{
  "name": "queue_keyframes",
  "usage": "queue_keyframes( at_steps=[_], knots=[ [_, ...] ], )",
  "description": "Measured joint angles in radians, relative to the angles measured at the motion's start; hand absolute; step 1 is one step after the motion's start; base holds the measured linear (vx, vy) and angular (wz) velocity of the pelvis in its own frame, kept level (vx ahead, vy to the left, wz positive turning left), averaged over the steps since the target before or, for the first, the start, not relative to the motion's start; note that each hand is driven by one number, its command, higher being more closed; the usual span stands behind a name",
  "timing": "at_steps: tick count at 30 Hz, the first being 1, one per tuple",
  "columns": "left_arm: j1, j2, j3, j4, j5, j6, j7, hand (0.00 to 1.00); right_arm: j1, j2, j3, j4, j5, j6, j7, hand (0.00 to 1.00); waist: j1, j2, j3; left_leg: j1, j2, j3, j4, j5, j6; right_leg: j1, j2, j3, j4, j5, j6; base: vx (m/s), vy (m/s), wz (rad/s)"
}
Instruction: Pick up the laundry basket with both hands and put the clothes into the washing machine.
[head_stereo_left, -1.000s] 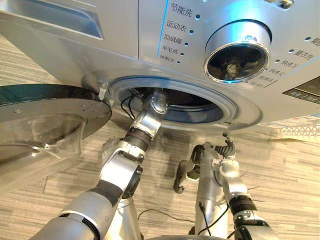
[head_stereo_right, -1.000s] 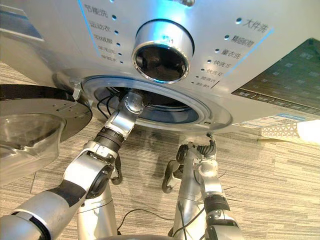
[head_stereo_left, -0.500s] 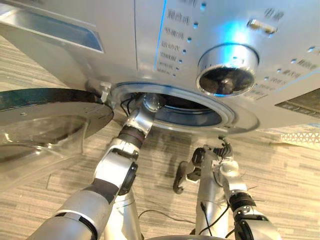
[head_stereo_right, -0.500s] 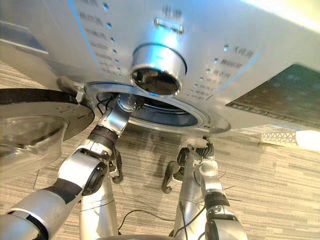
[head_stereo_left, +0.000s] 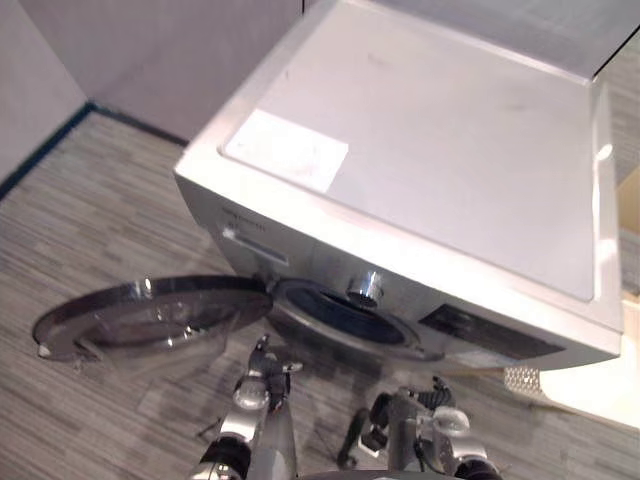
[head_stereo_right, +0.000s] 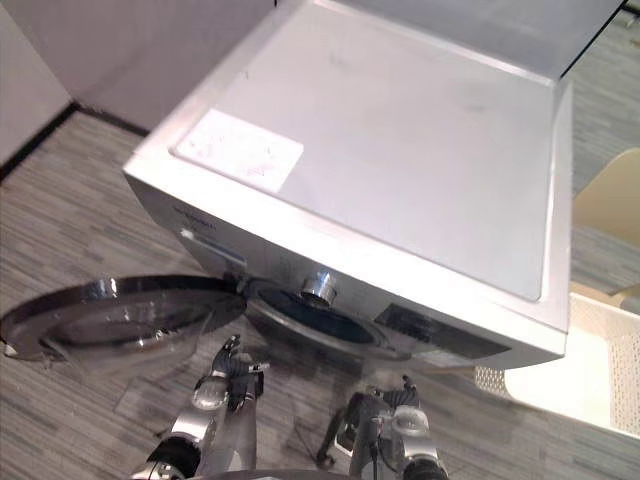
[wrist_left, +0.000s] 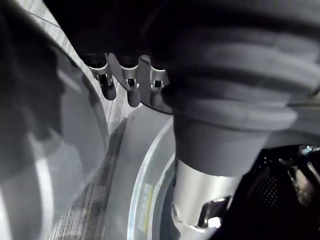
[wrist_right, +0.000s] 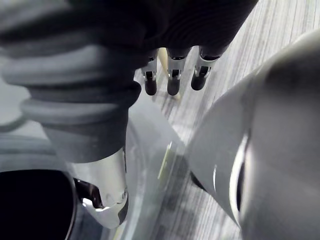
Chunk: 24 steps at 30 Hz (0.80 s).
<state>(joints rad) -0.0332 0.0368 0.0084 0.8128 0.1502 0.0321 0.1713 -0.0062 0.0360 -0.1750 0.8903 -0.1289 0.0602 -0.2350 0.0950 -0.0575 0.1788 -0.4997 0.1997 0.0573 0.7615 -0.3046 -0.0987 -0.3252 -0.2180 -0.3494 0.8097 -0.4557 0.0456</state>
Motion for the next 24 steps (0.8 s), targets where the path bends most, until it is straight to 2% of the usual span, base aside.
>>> queue_keyframes(
  at_steps=[5,9,12,15,16,17,19,21,22,23,24],
  knots=[
    [0.057,0.016,0.043,0.093,0.001,0.000,-0.017,0.00,0.031,-0.010,0.010,0.052,0.001,-0.018,0.021,0.00,-0.013,0.019,-0.082,0.179,-0.018,0.069,-0.273,0.100,0.016,0.149,0.037,0.000,-0.311,0.149,0.028,0.09,0.075,-0.21],
    [0.057,0.026,0.043,0.135,0.001,0.000,-0.018,0.00,0.005,-0.034,0.009,0.125,0.003,-0.020,0.023,0.00,-0.030,0.025,-0.088,0.265,-0.059,0.099,-0.451,0.188,0.032,0.224,0.048,0.006,-0.509,0.258,0.045,0.06,0.092,-0.09],
    [0.050,0.038,0.047,0.142,0.012,-0.001,-0.017,0.00,-0.022,-0.052,0.008,0.146,0.024,-0.017,0.022,0.00,-0.028,0.028,-0.083,0.267,-0.055,0.142,-0.470,0.199,0.036,0.211,0.060,0.050,-0.555,0.312,0.050,0.01,0.071,-0.38],
    [0.032,0.043,0.075,0.139,0.011,-0.001,-0.015,0.00,-0.050,-0.053,0.009,0.131,0.041,-0.021,0.020,0.00,-0.031,0.038,-0.070,0.231,-0.036,0.168,-0.431,0.196,0.041,0.138,0.070,0.079,-0.494,0.375,0.043,-0.10,0.084,-0.44],
    [0.026,0.039,0.095,0.126,0.010,-0.002,-0.013,0.00,-0.059,-0.051,0.012,0.115,0.042,-0.023,0.019,0.00,-0.025,0.052,-0.057,0.229,-0.001,0.191,-0.449,0.195,0.069,0.120,0.084,0.093,-0.458,0.381,0.040,-0.17,0.064,-0.35],
    [0.028,0.046,0.119,0.120,0.008,-0.006,-0.004,0.00,-0.070,-0.045,0.023,0.113,0.044,-0.022,0.019,0.00,-0.028,0.037,-0.048,0.230,-0.011,0.196,-0.444,0.198,0.074,0.091,0.052,0.106,-0.266,0.306,0.036,-0.16,0.034,-0.21],
    [0.046,0.049,0.135,0.099,0.007,-0.006,0.008,0.00,-0.054,-0.036,0.034,0.116,0.044,-0.021,0.020,0.00,-0.022,0.020,-0.052,0.234,-0.029,0.198,-0.427,0.201,0.079,0.141,0.015,0.129,-0.095,0.255,0.081,-0.12,-0.029,0.07],
    [0.064,0.049,0.164,0.078,-0.004,-0.010,0.015,0.00,-0.057,-0.036,0.036,0.115,0.045,-0.023,0.020,0.00,-0.006,0.006,-0.053,0.219,-0.036,0.206,-0.394,0.204,0.081,0.219,0.009,0.156,-0.127,0.221,0.113,-0.12,-0.129,-0.12],
    [0.064,0.042,0.183,0.073,-0.013,-0.009,0.025,0.00,-0.091,-0.051,0.036,0.116,0.049,-0.026,0.019,0.00,0.014,0.004,-0.058,0.193,-0.028,0.223,-0.388,0.222,0.081,0.226,0.030,0.165,-0.216,0.181,0.122,-0.17,-0.116,-0.33],
    [0.064,0.029,0.189,0.067,-0.015,-0.009,0.027,0.00,-0.102,-0.059,0.036,0.115,0.050,-0.029,0.018,0.00,0.026,0.017,-0.058,0.187,-0.029,0.230,-0.403,0.241,0.079,0.225,0.040,0.166,-0.251,0.175,0.116,-0.28,-0.155,-0.43],
    [0.074,0.002,0.189,0.048,-0.023,-0.011,0.031,0.00,-0.116,-0.068,0.038,0.113,0.060,-0.036,0.011,0.00,0.033,0.029,-0.060,0.170,-0.024,0.244,-0.465,0.296,0.083,0.223,0.058,0.158,-0.326,0.152,0.096,-0.25,-0.134,-0.20]
  ],
)
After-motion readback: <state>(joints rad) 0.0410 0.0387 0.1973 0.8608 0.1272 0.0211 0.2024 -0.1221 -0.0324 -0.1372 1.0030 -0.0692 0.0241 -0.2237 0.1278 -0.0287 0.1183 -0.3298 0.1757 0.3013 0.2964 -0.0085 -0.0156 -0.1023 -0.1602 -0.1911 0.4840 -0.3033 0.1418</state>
